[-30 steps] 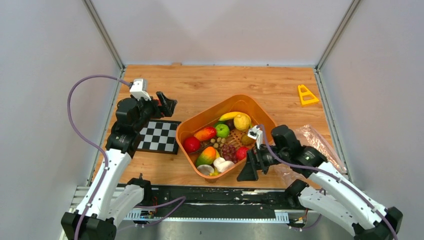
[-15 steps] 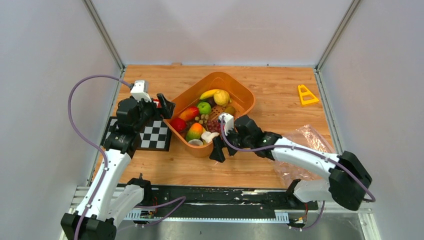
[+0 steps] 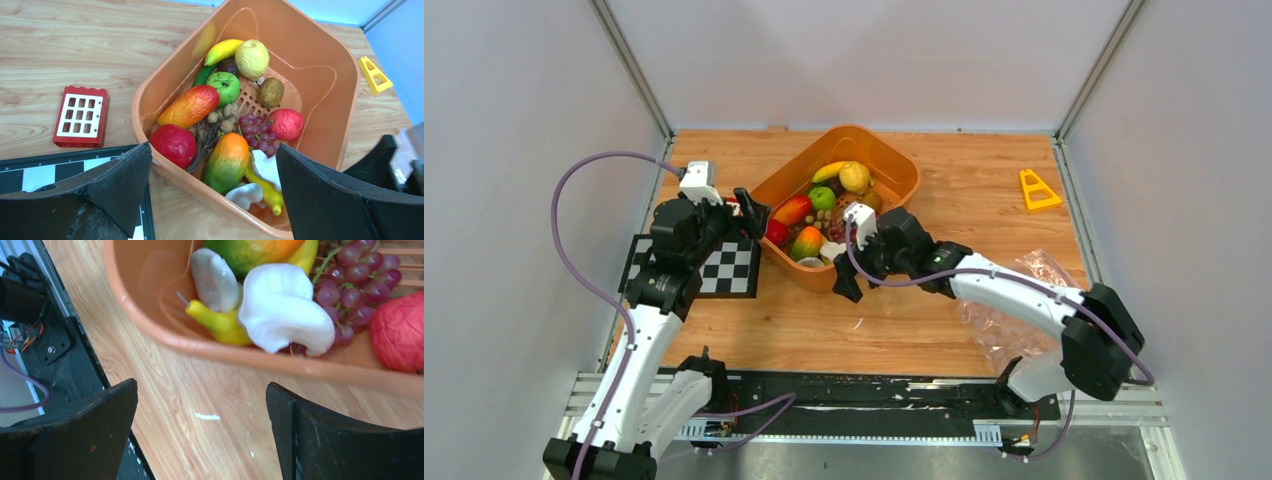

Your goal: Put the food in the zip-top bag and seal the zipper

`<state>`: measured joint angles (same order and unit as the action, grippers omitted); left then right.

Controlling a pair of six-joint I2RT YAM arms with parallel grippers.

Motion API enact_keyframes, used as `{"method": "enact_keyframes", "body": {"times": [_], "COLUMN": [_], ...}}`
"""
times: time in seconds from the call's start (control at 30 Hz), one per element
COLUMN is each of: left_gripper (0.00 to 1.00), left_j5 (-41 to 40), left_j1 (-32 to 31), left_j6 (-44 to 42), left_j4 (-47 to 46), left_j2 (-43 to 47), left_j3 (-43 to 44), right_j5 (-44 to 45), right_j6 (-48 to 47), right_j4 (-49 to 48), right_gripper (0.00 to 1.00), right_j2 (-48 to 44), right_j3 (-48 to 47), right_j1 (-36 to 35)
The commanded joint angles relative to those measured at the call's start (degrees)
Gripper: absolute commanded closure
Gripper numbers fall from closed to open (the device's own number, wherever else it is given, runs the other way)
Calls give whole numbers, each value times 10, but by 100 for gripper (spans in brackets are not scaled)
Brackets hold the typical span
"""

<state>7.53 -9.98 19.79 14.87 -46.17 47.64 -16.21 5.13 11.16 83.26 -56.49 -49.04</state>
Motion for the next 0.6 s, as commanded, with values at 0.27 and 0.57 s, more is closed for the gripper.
{"method": "enact_keyframes", "body": {"times": [0.27, 0.57], "left_gripper": [0, 0], "left_j5": [142, 33], "left_j1": [-30, -294], "left_j6": [-18, -121], "left_j4": [-24, 45], "left_j2": [-41, -200], "left_j3": [81, 224], "right_j5": [430, 301], "right_j6": [189, 283], "right_j4": [129, 225], "right_gripper": [0, 0], "right_j2": [-390, -317], "right_j3": [179, 113], "right_j1": [97, 507]}}
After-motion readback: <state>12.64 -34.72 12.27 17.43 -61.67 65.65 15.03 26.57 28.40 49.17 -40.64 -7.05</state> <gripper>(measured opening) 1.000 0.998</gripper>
